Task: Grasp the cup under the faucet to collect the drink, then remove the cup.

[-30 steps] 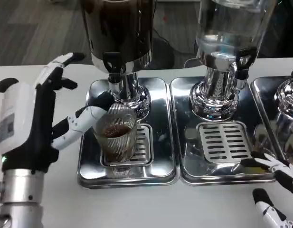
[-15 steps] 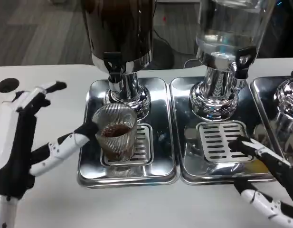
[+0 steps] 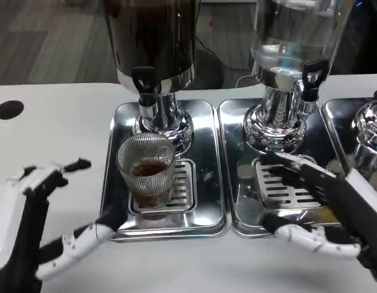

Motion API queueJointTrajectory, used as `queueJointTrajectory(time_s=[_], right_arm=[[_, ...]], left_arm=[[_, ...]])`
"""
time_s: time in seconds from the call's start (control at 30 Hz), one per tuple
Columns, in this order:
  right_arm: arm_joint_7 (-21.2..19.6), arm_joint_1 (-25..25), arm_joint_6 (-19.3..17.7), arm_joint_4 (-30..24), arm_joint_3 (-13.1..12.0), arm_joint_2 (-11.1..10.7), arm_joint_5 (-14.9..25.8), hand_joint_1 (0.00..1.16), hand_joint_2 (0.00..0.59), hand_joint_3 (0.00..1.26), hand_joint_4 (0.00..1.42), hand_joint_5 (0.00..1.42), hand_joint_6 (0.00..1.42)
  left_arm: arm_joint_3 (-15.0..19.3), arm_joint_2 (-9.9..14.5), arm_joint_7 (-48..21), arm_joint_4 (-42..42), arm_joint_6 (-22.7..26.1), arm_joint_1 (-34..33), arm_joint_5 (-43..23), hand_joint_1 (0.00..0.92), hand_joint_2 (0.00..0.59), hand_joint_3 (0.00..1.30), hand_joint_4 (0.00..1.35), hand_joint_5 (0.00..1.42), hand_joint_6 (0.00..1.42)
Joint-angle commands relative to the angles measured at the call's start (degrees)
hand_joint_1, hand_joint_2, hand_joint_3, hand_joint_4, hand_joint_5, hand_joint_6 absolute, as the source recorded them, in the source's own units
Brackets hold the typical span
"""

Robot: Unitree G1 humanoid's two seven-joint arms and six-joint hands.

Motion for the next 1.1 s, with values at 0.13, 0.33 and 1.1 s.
queueJointTrajectory(time_s=[0.13,0.33,1.1], right_arm=[[1.3,-3.4,2.8,1.4,2.7,2.1,0.5,0.62,0.163,0.18,0.11,0.17,0.15],[1.6,-6.8,4.4,4.2,5.0,4.0,0.1,0.62,0.163,0.18,0.11,0.17,0.15],[2.0,-22.4,2.8,24.0,9.0,10.3,-0.8,0.63,0.155,0.10,0.04,0.11,0.10]], left_arm=[[2.1,-0.1,1.5,-1.1,0.1,3.5,3.5,0.000,0.049,0.38,0.31,0.39,0.19],[5.1,0.3,1.1,-0.2,1.9,5.5,5.4,0.000,0.051,0.35,0.28,0.36,0.16],[6.2,-0.1,1.9,0.2,-1.6,12.3,5.3,0.000,0.065,0.35,0.28,0.35,0.16]])
